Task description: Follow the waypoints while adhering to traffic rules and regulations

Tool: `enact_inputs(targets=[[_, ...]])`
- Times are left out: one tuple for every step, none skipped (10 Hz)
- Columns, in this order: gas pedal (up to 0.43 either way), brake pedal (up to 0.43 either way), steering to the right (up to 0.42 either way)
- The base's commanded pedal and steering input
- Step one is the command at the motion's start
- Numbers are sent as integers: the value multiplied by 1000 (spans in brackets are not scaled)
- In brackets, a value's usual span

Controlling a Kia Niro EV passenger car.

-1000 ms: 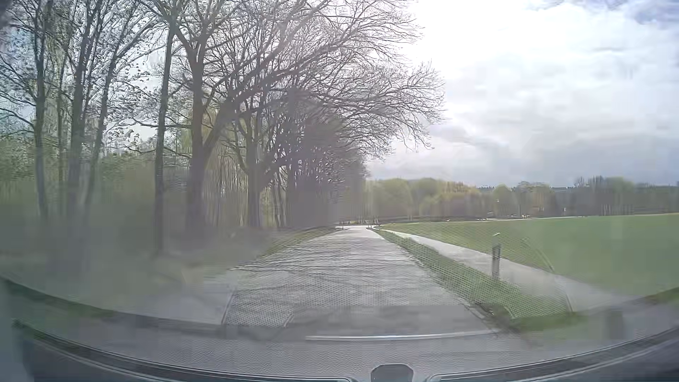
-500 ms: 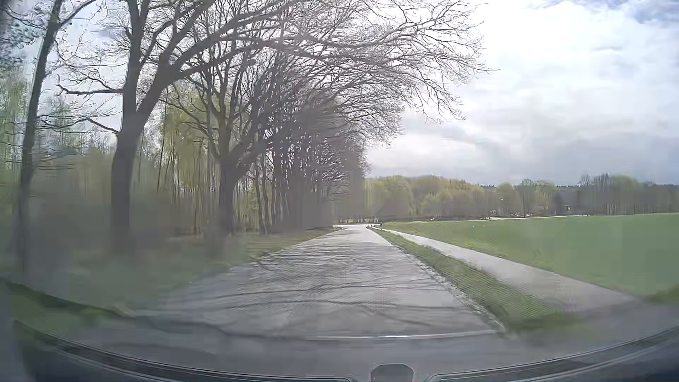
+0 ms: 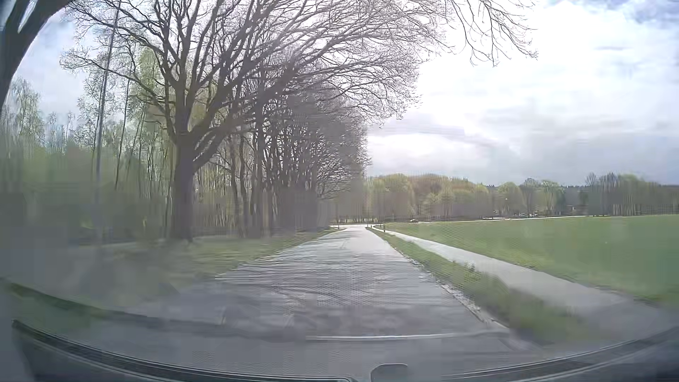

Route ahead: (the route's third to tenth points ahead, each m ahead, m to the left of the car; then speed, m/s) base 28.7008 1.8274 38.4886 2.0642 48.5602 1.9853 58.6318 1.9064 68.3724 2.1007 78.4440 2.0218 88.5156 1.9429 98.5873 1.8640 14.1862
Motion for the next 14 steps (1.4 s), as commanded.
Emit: enact_inputs(targets=[[138, 0, 0], [138, 0, 0], [138, 0, 0], [138, 0, 0], [138, 0, 0], [138, 0, -1], [138, 0, 0], [138, 0, 0], [138, 0, 0], [138, 0, 0], [138, 0, 0], [138, 0, -1], [138, 0, -2], [130, 0, -4]])
